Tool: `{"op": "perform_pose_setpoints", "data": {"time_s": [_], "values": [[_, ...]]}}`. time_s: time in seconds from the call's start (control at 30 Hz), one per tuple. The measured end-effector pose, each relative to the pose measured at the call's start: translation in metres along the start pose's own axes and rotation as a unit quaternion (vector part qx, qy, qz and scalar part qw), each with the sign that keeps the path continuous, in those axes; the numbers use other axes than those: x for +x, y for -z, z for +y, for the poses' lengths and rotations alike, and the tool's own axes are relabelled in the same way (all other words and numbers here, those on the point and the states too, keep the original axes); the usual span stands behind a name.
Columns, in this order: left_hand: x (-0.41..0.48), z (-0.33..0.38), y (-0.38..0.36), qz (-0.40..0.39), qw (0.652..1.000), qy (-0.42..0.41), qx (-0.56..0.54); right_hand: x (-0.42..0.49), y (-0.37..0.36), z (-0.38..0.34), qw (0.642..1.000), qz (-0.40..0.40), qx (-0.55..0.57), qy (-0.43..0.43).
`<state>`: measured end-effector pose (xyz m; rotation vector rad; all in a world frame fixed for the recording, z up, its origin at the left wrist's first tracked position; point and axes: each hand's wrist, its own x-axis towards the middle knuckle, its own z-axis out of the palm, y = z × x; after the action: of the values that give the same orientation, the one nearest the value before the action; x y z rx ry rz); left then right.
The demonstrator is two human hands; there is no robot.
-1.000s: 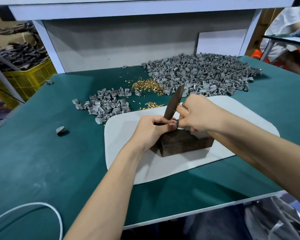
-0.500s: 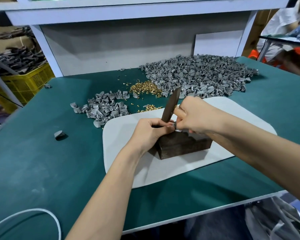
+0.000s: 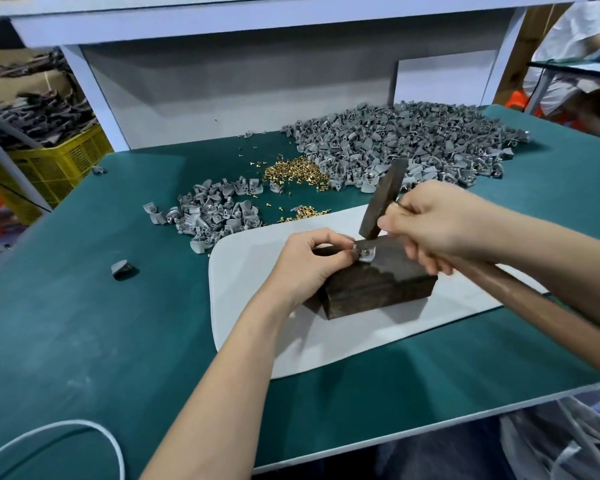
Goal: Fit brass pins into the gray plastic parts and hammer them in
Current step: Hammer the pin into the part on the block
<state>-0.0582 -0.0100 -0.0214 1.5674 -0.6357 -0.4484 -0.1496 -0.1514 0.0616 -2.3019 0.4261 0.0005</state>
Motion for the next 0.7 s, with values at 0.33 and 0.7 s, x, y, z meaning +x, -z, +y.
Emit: {"op": "perform_pose_setpoints", "data": {"time_s": [0.33, 0.7], "values": [[0.0, 0.001, 0.0, 0.0, 0.994, -0.043, 0.096, -0.009, 0.011, -0.012, 0.991, 0.059, -0.11, 0.047], [-0.003, 0.005, 0.0, 0.0, 0.994, -0.044, 0.1, -0.011, 0.012, -0.011, 0.992, 0.074, -0.067, 0.073]]}}
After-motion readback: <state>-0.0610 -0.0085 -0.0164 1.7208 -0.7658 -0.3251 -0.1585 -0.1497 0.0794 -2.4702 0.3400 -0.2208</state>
